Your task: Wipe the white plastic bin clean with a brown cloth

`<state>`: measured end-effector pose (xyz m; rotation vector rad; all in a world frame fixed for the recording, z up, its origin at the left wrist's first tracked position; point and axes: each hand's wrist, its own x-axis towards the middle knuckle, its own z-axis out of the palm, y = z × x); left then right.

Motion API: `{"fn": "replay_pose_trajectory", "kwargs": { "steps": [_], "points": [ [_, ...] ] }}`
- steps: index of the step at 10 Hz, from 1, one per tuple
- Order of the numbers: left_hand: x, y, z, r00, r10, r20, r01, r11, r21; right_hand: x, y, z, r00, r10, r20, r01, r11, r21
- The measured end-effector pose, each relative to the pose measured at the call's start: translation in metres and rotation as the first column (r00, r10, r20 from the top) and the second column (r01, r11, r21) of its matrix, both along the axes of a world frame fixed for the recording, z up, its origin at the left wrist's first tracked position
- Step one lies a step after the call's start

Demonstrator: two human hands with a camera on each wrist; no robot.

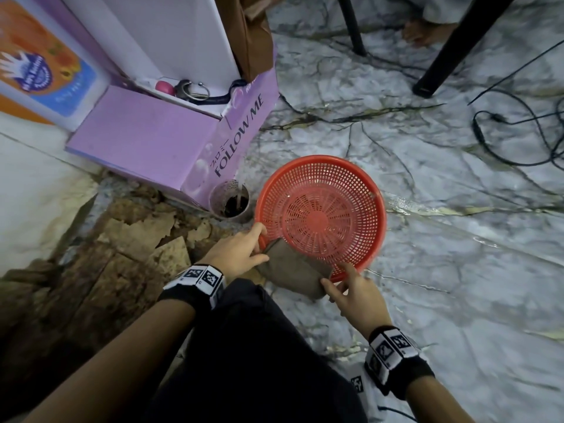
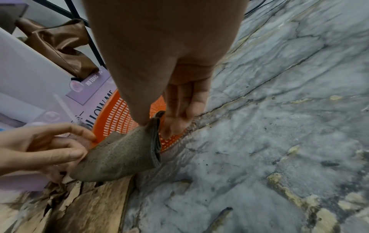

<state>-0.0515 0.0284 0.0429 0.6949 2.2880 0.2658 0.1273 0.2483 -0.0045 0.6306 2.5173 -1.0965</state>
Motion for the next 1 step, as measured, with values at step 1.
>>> {"fn": "replay_pose_trajectory", "kwargs": {
  "steps": [1],
  "points": [
    [-0.0019, -0.0126, 0.0027, 0.994, 0.104, -0.026, -0.103, 0.994, 0.042, 0.0018, 0.0024, 0.0021, 1.000, -0.015, -0.015, 0.015, 0.999, 0.051]
  ]
}}
